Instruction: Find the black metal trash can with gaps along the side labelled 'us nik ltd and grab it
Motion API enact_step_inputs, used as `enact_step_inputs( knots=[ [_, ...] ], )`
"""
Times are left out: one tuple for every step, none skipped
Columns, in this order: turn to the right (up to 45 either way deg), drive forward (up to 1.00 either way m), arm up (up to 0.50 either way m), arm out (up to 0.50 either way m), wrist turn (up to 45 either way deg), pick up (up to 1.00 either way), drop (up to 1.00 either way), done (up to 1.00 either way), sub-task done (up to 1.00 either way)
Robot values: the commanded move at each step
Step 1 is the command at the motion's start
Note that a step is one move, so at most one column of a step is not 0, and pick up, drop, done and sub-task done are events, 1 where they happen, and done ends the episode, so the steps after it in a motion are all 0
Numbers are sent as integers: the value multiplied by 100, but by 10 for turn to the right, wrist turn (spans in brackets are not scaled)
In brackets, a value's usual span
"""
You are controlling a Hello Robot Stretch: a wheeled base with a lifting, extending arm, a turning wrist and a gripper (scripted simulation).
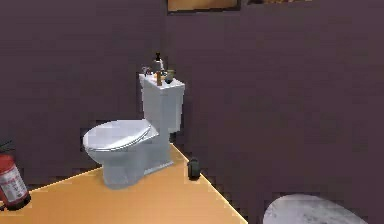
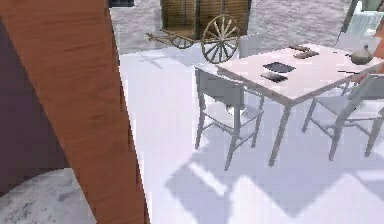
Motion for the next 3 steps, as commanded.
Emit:
enact_step_inputs(
  knots=[
    [0, 75, 0, 0, 0, 0, 0, 0, 0],
    [-450, 0, 0, 0, 0, 0, 0, 0, 0],
    [-390, 0, 0, 0, 0, 0, 0, 0, 0]
  ],
)
